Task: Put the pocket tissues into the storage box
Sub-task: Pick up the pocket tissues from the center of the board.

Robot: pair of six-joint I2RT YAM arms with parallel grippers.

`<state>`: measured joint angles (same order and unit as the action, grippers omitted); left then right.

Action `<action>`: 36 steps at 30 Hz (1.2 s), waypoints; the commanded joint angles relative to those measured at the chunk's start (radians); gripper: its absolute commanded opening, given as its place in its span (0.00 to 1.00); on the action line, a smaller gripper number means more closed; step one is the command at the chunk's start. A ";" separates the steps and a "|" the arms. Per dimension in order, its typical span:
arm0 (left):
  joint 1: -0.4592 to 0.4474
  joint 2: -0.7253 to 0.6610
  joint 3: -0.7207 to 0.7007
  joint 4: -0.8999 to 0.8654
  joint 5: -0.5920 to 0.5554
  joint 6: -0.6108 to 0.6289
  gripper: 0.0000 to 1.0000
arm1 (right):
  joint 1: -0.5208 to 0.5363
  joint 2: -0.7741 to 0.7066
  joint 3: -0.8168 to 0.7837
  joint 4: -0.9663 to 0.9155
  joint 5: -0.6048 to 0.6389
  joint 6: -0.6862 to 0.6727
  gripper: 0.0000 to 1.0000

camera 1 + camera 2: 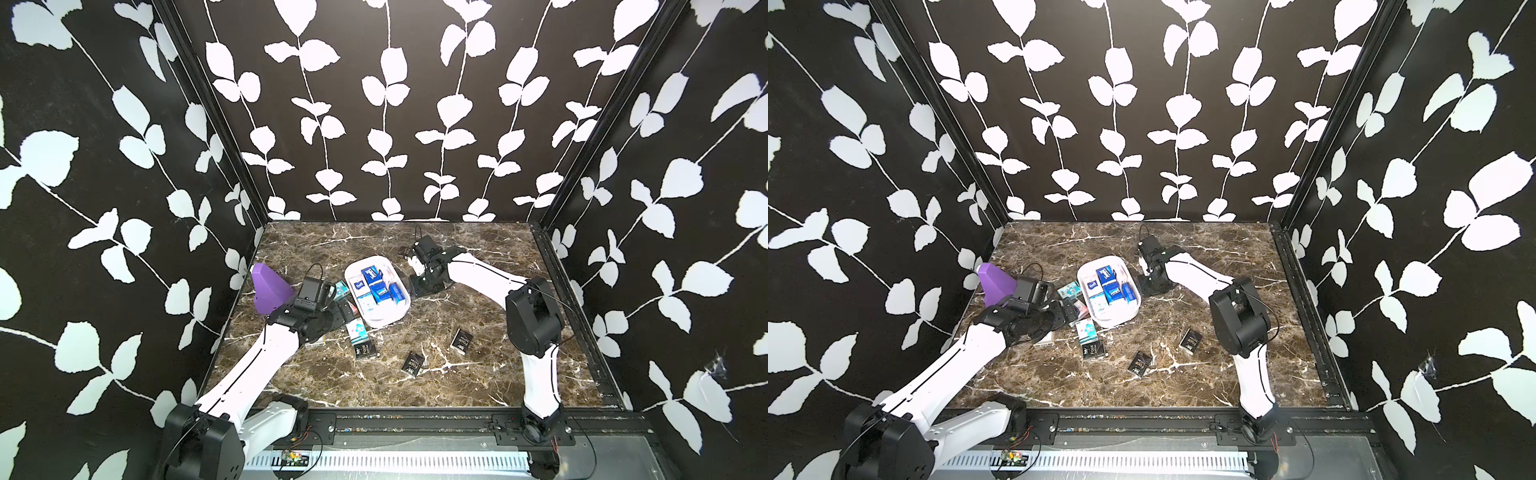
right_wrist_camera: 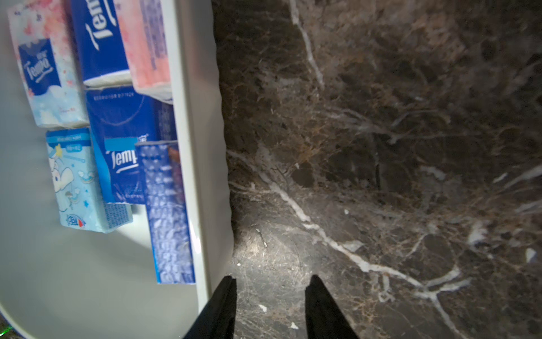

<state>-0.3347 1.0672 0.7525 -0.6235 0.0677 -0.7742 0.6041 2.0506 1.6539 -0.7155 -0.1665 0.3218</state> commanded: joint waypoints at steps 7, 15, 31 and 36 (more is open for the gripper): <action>0.012 0.003 0.028 -0.028 -0.020 0.022 0.99 | -0.055 0.173 0.297 -0.016 0.096 -0.112 0.65; 0.031 0.108 0.118 -0.040 0.004 0.069 0.99 | -0.058 0.353 0.481 0.104 0.118 -0.117 0.99; 0.045 0.241 0.145 0.005 0.058 0.083 0.99 | -0.089 0.683 0.893 -0.025 0.189 -0.102 0.98; 0.045 0.263 0.170 0.007 0.062 0.090 0.99 | -0.094 0.699 0.916 -0.037 0.202 -0.067 0.88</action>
<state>-0.2943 1.3273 0.8883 -0.6216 0.1196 -0.7013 0.5194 2.7129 2.5286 -0.7021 0.0132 0.2226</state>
